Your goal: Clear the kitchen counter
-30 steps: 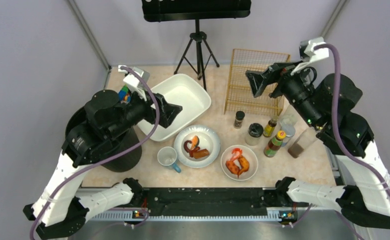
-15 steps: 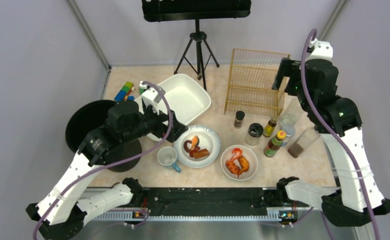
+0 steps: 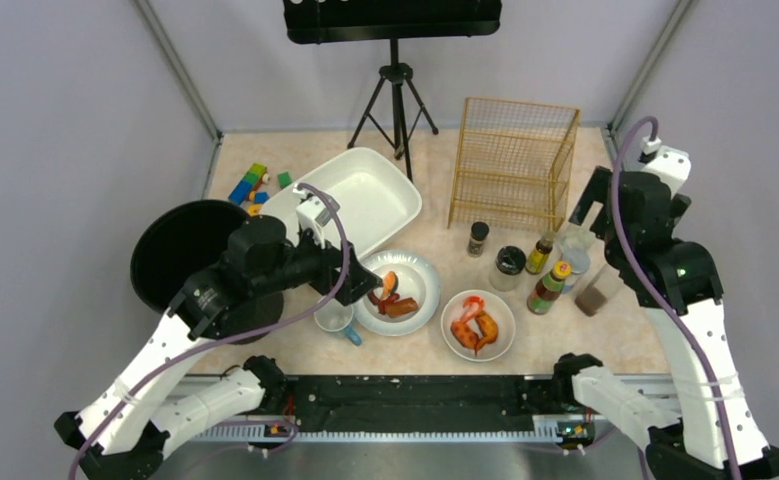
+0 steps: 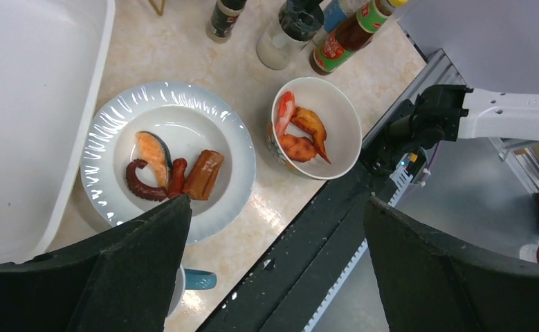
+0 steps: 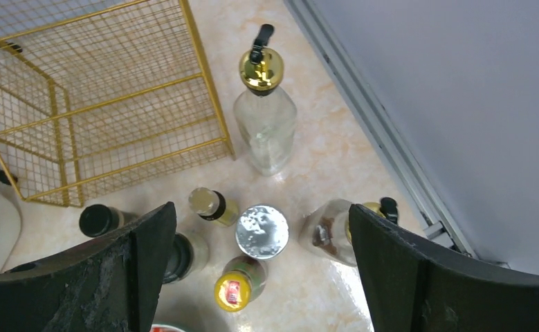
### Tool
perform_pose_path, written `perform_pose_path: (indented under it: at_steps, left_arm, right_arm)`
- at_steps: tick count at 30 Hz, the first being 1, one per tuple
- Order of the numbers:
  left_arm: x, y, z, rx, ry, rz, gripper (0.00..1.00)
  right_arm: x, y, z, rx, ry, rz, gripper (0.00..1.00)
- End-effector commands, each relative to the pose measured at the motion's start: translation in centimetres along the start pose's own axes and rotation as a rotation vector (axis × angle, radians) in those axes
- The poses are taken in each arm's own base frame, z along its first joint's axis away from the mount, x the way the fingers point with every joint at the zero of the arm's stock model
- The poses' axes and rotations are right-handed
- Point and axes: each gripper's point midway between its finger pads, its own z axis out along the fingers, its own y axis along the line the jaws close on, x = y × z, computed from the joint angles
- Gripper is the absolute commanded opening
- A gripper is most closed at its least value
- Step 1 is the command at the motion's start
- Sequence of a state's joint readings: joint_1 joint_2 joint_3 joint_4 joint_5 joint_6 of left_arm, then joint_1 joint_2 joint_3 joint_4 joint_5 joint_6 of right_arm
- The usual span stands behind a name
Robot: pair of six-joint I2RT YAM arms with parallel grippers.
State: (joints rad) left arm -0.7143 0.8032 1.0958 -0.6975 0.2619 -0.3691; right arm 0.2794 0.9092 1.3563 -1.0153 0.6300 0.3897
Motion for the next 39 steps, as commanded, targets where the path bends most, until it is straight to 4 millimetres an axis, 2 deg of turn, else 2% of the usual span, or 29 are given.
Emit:
perform_pose_path:
  at_steps: [1, 7, 11, 14, 18, 25, 29, 35, 39]
  left_arm:
    - [-0.7, -1.6, 0.0, 0.091, -0.040, 0.010, 0.99]
    - [0.7, -1.5, 0.6, 0.119, 0.007, 0.021, 0.99]
    - [2.1, -1.9, 1.3, 0.171, 0.045, 0.011, 0.99]
    - [3.0, -1.7, 1.6, 0.183, 0.067, 0.021, 0.99]
    - [3.9, -1.5, 1.8, 0.191, 0.088, 0.046, 0.99]
    - [5.4, -1.6, 2.1, 0.231, 0.117, 0.021, 0.99]
    - [5.7, -1.7, 2.1, 0.239, 0.122, 0.015, 0.99]
    - [6.1, -1.6, 2.1, 0.242, 0.126, 0.011, 0.99]
    - [6.1, -1.6, 2.1, 0.241, 0.124, 0.012, 0.98]
  right_arm:
    - [-1.4, -2.5, -1.3, 0.101, -0.048, 0.056, 0.93]
    - [-1.4, -3.4, -1.9, 0.155, -0.017, 0.073, 0.92]
    - [-1.1, -4.9, -2.4, 0.230, -0.006, 0.080, 0.93]
    - [-0.1, -6.2, -2.9, 0.299, 0.022, 0.070, 0.94]
    - [0.9, -6.9, -3.0, 0.335, 0.062, 0.083, 0.94]
    - [1.9, -7.4, -2.0, 0.381, 0.105, 0.113, 0.94]
    - [3.5, -6.6, -0.4, 0.342, 0.166, 0.120, 0.94]
    - [4.4, -6.9, 1.5, 0.320, 0.200, 0.134, 0.94]
    - [5.3, -8.0, 2.6, 0.348, 0.222, 0.143, 0.90]
